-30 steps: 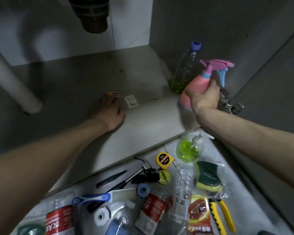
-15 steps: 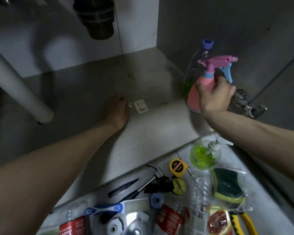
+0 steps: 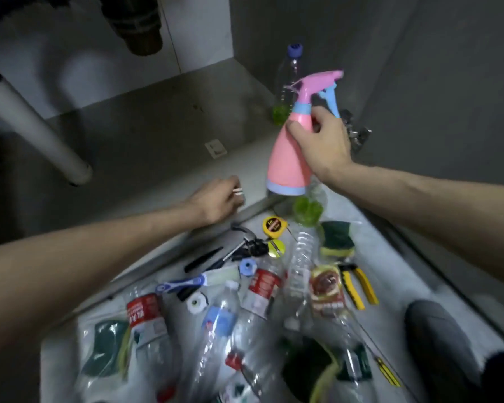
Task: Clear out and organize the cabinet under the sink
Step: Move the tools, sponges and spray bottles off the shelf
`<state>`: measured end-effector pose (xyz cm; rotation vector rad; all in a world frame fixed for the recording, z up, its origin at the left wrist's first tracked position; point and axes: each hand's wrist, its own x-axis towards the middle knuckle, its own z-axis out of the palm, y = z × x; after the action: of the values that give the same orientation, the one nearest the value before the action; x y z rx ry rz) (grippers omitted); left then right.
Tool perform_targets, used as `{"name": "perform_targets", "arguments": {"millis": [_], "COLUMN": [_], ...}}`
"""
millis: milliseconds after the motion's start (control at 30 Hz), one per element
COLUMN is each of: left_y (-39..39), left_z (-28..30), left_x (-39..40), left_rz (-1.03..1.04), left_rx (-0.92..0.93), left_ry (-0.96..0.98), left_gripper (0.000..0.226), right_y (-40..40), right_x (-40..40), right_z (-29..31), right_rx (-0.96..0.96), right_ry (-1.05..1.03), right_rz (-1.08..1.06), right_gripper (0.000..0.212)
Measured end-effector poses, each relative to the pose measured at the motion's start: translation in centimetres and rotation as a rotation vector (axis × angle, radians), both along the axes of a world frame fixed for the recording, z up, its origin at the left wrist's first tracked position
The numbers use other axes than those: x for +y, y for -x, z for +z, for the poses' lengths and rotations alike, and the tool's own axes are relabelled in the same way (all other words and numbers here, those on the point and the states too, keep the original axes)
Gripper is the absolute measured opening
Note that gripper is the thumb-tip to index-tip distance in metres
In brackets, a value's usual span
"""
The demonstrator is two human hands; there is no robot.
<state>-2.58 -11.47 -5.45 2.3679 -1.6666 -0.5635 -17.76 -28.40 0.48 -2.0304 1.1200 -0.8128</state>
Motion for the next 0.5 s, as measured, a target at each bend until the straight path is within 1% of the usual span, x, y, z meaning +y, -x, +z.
{"name": "perform_targets", "arguments": {"millis": [100, 200, 267, 333, 400, 500], "left_y": [6.0, 11.4, 14.4, 17.3, 20.1, 23.9], "left_z": [2.9, 5.5, 7.4, 8.7, 9.1, 8.2], "left_x": [0.6, 1.7, 2.9, 4.3, 5.9, 8.7], "left_rz": [-0.148, -0.299, -0.344, -0.335, -0.301, -0.279], "left_rx": [-0.008, 0.011, 0.054, 0.155, 0.247, 0.304], "left_ry": [-0.218, -0.415, -0.514, -0.558, -0.559, -0.563], "left_gripper": [0.011, 0.023, 0.026, 0.026, 0.026, 0.021], "right_y": [5.2, 10.6, 13.7, 16.3, 18.7, 21.7], "right_x": [2.4, 4.3, 5.4, 6.8, 8.4, 11.1], "right_z": [1.7, 2.4, 2.8, 2.5, 1.7, 0.2], "right_rx": [0.158, 0.307, 0.354, 0.361, 0.339, 0.314], "right_ry": [0.000, 0.029, -0.009, -0.108, -0.200, -0.315], "right_rz": [0.059, 0.130, 0.138, 0.084, 0.028, 0.011], "right_gripper": [0.033, 0.023, 0.027, 0.032, 0.031, 0.028]}}
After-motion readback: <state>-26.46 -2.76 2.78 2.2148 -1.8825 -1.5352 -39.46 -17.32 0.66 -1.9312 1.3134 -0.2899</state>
